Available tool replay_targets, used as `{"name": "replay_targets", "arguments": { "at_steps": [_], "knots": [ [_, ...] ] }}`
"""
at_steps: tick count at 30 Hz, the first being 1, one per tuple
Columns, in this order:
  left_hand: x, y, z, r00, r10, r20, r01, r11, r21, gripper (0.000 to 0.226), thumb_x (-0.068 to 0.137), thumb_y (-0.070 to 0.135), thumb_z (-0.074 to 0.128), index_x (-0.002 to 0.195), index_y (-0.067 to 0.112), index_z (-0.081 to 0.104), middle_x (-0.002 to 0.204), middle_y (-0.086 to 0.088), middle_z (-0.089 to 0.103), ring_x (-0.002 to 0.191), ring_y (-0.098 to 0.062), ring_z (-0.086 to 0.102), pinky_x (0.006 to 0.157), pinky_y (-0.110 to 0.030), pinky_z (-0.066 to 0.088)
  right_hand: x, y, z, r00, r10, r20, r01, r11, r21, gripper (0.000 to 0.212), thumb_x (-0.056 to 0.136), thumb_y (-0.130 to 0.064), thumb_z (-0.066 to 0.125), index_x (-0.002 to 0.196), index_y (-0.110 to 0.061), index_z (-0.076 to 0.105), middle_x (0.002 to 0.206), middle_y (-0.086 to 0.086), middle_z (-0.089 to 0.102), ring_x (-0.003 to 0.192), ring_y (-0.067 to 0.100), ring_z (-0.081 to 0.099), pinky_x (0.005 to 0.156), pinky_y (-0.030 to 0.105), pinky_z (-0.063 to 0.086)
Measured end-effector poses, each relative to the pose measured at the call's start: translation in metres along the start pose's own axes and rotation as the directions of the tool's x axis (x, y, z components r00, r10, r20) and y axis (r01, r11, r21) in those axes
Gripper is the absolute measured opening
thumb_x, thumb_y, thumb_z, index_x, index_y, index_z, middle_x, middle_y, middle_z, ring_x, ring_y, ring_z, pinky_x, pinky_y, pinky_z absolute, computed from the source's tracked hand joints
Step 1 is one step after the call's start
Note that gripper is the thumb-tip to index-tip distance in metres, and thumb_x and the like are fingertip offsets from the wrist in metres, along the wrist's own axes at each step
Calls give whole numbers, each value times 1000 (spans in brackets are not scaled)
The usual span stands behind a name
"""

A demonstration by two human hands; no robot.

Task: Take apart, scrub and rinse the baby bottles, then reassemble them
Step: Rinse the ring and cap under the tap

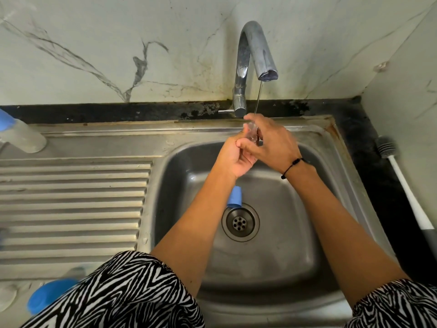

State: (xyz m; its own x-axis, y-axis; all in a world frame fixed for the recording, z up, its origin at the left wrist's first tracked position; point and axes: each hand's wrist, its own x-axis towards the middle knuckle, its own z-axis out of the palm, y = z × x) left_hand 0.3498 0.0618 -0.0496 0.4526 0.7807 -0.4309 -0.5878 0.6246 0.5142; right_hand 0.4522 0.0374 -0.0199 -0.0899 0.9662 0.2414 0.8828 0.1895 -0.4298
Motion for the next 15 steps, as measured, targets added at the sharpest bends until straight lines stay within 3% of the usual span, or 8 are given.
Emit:
{"name": "replay_targets", "arguments": {
  "at_steps": [3, 5, 7, 9, 12, 15],
  "knots": [
    [-2, 1, -3, 1000, 20, 23, -21, 998, 65, 36, 93, 41, 50, 77, 14, 69, 62, 3, 65, 55, -8, 63, 55, -20, 52, 2, -1, -1, 999, -46, 3, 46, 998, 46, 51, 80, -45, 67, 120, -16, 53, 102, 2, 61, 80, 14, 51, 70, 33, 49],
    [-3, 0, -1, 999, 0, 39, -5, 995, 105, 49, 91, 55, 46, 73, 16, 71, 51, 2, 58, 42, -6, 54, 51, -19, 51, 2, 0, -2, 997, -74, 11, 74, 996, 43, 50, 80, -43, 67, 120, -15, 54, 94, -2, 56, 77, 10, 45, 66, 27, 42],
    [-2, -1, 0, 1000, -15, 27, 12, 991, 137, 68, 92, 63, 30, 58, 17, 67, 34, 3, 41, 27, -5, 37, 36, -15, 37, 2, -1, -3, 997, -74, 6, 74, 997, 18, 41, 82, -40, 67, 111, -14, 58, 85, -5, 50, 73, 10, 42, 61, 21, 34],
    [-2, -3, 2, 999, -18, 43, 11, 987, 161, 69, 91, 66, 23, 61, 19, 64, 31, 6, 35, 25, -4, 29, 31, -15, 22, 3, -1, -5, 999, -46, -11, 46, 999, -6, 32, 83, -39, 66, 98, -12, 59, 80, -6, 46, 69, 12, 42, 56, 21, 33],
    [0, -6, 1, 997, -71, 38, 62, 980, 190, 74, 94, 64, 20, 51, 20, 60, 34, 6, 36, 28, -5, 30, 35, -18, 20, 0, -3, -6, 996, -19, -91, 16, 999, -32, 31, 85, -41, 62, 89, -11, 53, 78, -3, 49, 68, 19, 49, 57, 33, 42],
    [3, -8, 0, 996, -83, -43, 91, 970, 226, 62, 102, 43, 29, 51, 18, 54, 38, 6, 37, 32, -5, 33, 36, -17, 22, 1, -9, -6, 981, 4, -194, -3, 1000, 5, 30, 85, -36, 61, 97, -10, 53, 81, -2, 51, 68, 21, 52, 56, 33, 43]
  ]
}}
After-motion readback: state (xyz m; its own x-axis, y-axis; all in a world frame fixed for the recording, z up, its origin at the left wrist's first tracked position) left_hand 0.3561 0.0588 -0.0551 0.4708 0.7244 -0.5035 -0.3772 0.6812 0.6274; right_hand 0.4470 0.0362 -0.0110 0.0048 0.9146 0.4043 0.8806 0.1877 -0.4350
